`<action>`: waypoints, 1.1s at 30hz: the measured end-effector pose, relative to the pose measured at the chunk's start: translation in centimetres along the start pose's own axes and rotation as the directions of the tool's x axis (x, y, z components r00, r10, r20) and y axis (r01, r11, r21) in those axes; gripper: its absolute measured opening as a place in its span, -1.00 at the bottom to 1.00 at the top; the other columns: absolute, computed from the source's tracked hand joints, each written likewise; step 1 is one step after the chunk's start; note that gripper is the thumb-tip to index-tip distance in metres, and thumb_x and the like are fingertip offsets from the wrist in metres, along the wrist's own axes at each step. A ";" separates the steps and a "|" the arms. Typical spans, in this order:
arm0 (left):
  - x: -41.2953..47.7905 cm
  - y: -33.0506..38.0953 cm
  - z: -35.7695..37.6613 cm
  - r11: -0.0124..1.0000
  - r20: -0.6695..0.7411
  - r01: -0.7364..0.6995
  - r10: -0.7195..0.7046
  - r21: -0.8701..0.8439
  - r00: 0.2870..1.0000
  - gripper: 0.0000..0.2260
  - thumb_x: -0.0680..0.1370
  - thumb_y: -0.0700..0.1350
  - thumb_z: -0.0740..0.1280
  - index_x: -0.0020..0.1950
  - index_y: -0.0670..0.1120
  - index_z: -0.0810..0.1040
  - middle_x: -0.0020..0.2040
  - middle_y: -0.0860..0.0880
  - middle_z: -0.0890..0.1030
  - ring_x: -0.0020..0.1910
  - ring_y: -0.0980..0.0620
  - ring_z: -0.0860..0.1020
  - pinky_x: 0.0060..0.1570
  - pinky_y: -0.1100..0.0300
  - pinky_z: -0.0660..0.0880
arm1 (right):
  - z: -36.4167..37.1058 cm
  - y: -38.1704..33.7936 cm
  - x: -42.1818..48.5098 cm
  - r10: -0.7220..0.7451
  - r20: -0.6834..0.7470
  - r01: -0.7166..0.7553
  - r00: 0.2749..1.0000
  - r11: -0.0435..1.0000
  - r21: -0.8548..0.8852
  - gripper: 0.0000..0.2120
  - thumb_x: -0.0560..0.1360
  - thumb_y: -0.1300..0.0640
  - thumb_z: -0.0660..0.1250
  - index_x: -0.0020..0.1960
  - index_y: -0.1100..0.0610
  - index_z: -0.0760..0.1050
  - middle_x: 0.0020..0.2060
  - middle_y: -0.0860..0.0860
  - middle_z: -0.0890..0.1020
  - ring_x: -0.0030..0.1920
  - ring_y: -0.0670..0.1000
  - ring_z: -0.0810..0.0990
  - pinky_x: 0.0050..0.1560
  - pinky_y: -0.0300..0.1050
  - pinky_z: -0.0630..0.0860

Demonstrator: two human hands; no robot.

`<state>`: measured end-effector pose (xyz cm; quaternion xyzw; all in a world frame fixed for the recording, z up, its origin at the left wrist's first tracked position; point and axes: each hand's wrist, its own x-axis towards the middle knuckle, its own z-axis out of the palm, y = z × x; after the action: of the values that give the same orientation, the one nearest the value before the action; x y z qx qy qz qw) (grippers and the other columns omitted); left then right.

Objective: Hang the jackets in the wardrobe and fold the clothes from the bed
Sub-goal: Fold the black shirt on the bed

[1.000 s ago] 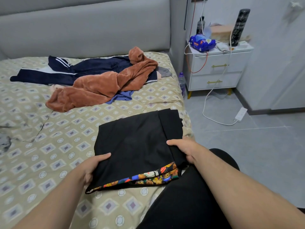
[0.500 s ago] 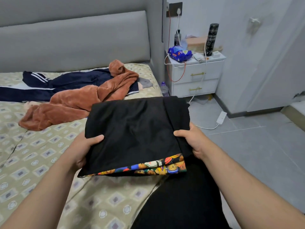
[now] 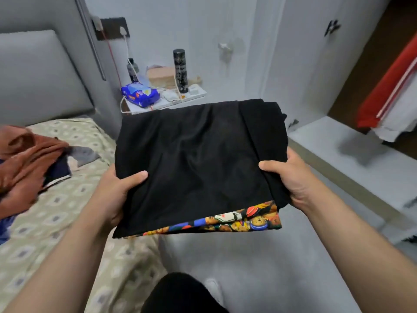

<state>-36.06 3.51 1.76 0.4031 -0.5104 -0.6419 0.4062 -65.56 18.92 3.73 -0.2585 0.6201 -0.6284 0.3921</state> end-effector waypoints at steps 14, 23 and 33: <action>14.7 6.8 21.5 0.977 0.136 0.213 -0.215 0.030 0.967 -0.67 0.54 -0.32 0.34 0.29 -0.14 0.53 0.14 -0.10 0.68 0.05 -0.07 0.67 0.01 0.06 0.59 | -13.0 -13.2 10.6 0.116 -0.278 -0.132 0.953 0.990 -0.039 -0.60 0.48 0.38 0.36 0.26 0.08 0.50 0.10 0.03 0.68 0.07 0.08 0.68 0.06 0.04 0.62; 18.7 28.1 29.3 0.990 0.251 0.138 -0.141 0.027 0.958 -0.76 0.54 -0.31 0.35 0.12 -0.02 0.59 0.03 0.00 0.72 -0.01 0.00 0.69 -0.09 0.12 0.59 | -12.5 -36.8 10.1 0.021 -0.418 -0.067 0.908 0.993 -0.096 -0.61 0.48 0.40 0.36 0.20 0.02 0.53 0.09 -0.01 0.69 0.08 0.05 0.66 0.07 0.02 0.60; 22.1 45.2 37.7 0.997 0.359 -0.061 0.039 0.050 0.933 -0.86 0.56 -0.12 0.41 0.10 0.03 0.63 0.01 0.06 0.72 0.02 -0.01 0.68 0.12 -0.13 0.57 | -13.4 -54.9 9.1 -0.137 -0.513 0.097 0.847 0.990 -0.104 -0.60 0.48 0.39 0.37 0.25 0.06 0.53 0.04 -0.02 0.72 0.06 0.08 0.69 0.03 0.03 0.58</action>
<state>-73.88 -11.47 49.73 0.2786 -0.6051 -0.6781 0.3105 -90.99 15.01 54.88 -0.1310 0.7089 -0.6739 0.1615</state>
